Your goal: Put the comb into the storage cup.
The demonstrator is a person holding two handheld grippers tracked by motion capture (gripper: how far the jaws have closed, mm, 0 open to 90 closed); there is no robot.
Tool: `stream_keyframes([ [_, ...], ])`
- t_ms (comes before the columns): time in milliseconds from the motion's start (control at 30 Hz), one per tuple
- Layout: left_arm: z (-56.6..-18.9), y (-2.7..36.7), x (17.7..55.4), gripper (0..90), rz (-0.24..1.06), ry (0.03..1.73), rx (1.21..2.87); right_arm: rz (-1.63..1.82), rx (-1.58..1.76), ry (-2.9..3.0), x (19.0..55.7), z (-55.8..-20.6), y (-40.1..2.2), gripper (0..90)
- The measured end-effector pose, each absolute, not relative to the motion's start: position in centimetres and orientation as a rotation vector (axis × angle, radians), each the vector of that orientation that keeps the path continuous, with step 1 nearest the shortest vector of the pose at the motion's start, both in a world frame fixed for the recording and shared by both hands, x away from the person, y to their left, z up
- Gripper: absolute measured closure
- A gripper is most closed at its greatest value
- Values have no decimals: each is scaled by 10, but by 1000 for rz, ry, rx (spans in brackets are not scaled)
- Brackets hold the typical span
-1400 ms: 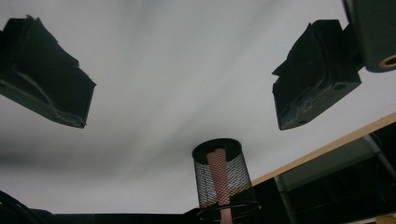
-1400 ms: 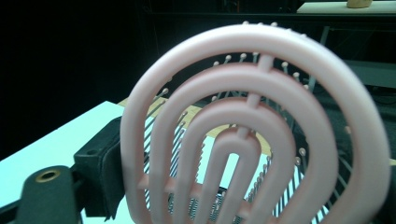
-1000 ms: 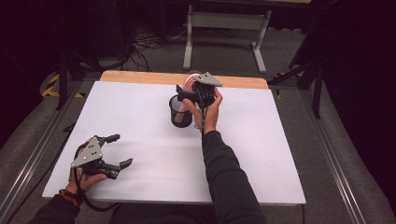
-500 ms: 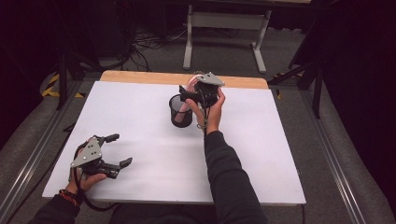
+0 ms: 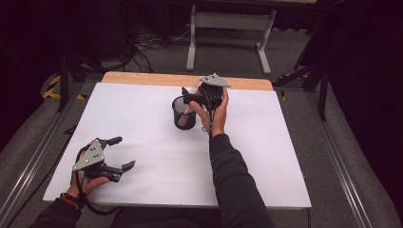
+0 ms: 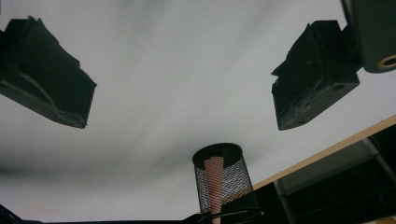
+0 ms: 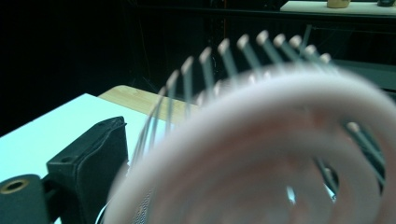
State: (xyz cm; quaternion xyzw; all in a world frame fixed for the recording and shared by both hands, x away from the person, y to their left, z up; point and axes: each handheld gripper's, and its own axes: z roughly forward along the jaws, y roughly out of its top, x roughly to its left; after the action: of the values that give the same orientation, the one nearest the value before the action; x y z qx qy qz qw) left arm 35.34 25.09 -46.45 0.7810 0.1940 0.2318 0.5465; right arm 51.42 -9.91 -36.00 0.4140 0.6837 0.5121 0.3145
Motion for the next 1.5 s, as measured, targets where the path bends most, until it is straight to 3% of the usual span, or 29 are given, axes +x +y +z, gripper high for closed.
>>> stream_keyframes([
  [1500, -467, 248, 357, 64, 536, 447, 1880, 1308, 1011, 1753, 488, -331, -131, 89],
])
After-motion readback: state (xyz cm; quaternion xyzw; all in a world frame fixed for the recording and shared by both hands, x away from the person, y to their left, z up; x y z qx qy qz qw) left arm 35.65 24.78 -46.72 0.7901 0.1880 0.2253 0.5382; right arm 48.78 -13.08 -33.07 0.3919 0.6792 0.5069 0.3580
